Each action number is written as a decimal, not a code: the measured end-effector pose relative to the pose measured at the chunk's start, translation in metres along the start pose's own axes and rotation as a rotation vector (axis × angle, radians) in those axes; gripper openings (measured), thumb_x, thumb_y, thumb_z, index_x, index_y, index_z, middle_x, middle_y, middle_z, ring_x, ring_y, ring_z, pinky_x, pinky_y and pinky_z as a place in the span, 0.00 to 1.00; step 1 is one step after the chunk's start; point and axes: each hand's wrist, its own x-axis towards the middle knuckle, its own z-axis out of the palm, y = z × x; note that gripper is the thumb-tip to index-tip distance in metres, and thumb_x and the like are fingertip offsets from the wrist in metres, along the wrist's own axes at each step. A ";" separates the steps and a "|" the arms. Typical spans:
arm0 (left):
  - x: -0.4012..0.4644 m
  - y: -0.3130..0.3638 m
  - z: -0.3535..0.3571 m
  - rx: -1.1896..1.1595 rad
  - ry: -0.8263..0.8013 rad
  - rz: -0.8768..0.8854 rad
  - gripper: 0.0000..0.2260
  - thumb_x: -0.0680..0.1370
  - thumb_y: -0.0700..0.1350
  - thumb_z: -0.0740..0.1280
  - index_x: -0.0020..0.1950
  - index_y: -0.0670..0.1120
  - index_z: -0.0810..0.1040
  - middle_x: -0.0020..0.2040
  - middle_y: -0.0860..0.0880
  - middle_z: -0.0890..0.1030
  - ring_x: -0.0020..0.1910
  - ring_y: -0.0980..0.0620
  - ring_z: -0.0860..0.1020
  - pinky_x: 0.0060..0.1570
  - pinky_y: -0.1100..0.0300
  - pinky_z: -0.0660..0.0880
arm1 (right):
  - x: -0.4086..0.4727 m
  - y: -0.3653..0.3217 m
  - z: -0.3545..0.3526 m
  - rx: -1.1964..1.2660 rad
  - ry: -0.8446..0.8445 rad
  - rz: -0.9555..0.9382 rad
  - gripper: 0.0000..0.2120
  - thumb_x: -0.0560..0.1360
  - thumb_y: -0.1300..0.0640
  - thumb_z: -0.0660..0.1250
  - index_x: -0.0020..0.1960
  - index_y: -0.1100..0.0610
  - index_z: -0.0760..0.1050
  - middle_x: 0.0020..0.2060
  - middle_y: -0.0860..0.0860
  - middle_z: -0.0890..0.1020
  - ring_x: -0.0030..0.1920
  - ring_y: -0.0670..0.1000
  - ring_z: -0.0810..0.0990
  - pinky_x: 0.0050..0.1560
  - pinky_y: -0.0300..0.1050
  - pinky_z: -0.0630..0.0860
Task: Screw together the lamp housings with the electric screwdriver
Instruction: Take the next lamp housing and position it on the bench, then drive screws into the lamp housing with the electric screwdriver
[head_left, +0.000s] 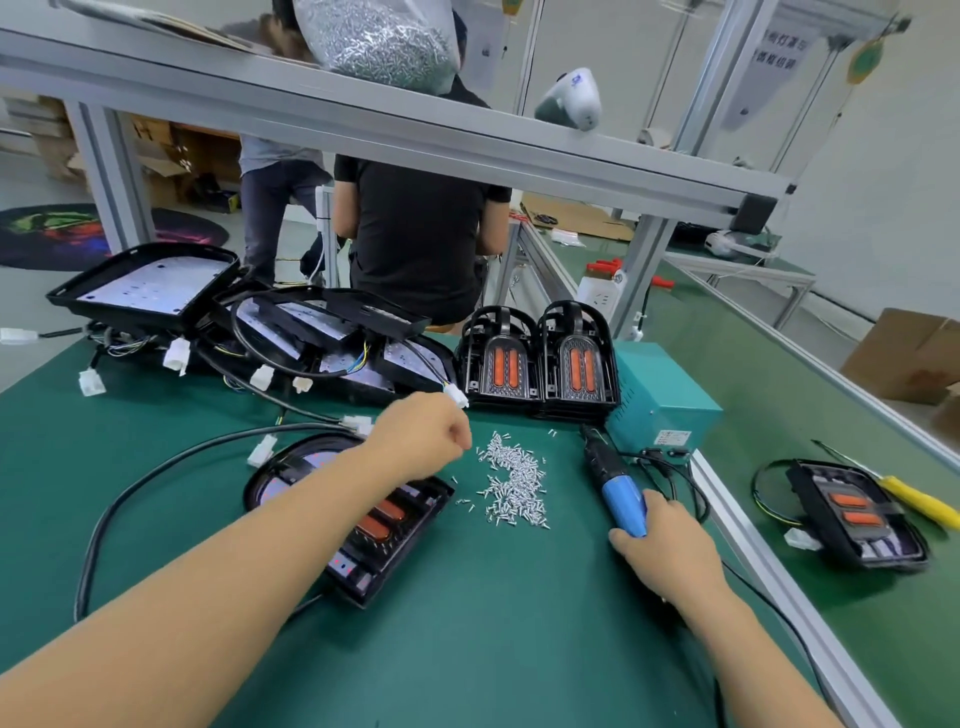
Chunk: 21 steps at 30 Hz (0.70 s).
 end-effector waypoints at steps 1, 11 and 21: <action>0.007 0.004 0.005 0.059 -0.083 0.005 0.08 0.74 0.40 0.68 0.47 0.51 0.84 0.47 0.53 0.83 0.49 0.51 0.80 0.49 0.60 0.75 | 0.001 0.000 0.000 -0.010 -0.009 0.000 0.14 0.75 0.48 0.66 0.52 0.54 0.66 0.46 0.51 0.72 0.44 0.54 0.74 0.38 0.44 0.67; 0.028 0.011 0.030 0.425 -0.235 0.032 0.10 0.74 0.35 0.64 0.53 0.43 0.80 0.52 0.44 0.81 0.50 0.43 0.79 0.47 0.53 0.76 | 0.013 -0.003 0.000 -0.035 -0.016 -0.002 0.16 0.75 0.47 0.66 0.52 0.54 0.62 0.46 0.51 0.74 0.43 0.54 0.73 0.35 0.44 0.65; 0.032 0.014 0.042 0.612 -0.233 0.060 0.08 0.76 0.31 0.58 0.50 0.41 0.72 0.54 0.42 0.79 0.49 0.43 0.77 0.40 0.56 0.68 | 0.026 -0.005 0.000 -0.045 -0.086 0.041 0.16 0.75 0.48 0.66 0.50 0.57 0.64 0.37 0.48 0.69 0.38 0.51 0.72 0.29 0.41 0.61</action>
